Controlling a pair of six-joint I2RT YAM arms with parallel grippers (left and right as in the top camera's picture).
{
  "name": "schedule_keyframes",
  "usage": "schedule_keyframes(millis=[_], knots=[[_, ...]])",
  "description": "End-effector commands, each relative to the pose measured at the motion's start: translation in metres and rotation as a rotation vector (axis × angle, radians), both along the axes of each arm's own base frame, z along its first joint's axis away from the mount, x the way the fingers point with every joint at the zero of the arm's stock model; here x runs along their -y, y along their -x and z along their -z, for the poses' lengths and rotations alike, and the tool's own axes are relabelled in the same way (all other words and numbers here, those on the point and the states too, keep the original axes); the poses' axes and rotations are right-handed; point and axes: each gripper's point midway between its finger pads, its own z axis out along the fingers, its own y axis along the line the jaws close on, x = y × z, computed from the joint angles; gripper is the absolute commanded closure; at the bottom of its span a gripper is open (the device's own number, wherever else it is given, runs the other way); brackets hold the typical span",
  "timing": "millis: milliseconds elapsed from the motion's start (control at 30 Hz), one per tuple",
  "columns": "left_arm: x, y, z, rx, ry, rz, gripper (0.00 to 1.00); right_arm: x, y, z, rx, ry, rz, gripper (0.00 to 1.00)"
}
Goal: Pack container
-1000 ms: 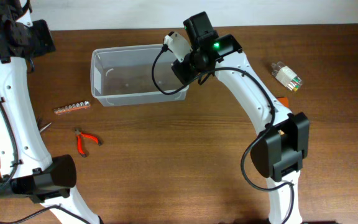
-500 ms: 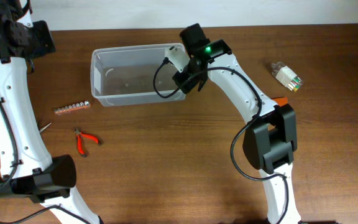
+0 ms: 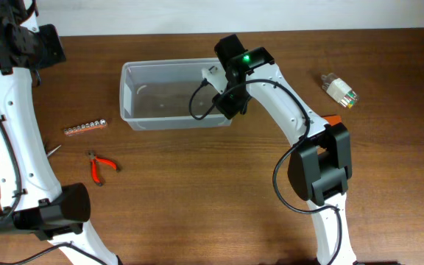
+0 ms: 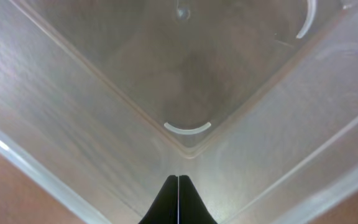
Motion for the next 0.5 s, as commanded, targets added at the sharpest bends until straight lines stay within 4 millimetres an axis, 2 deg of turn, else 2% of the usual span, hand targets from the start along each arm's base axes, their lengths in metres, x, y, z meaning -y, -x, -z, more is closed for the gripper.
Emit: schedule_keyframes(millis=[0, 267, 467], knots=[[-0.004, 0.005, -0.015, 0.044, -0.011, -0.021, 0.98, 0.015, 0.001, 0.001, -0.039, 0.027, 0.1, 0.96], [-0.004, 0.004, -0.016, 0.05, -0.012, -0.021, 0.98, 0.04, 0.018, 0.003, -0.139, 0.069, 0.162, 0.96], [-0.005, 0.003, -0.017, 0.056, -0.013, -0.021, 0.98, 0.059, 0.029, -0.003, -0.195, 0.093, 0.191, 0.96]])
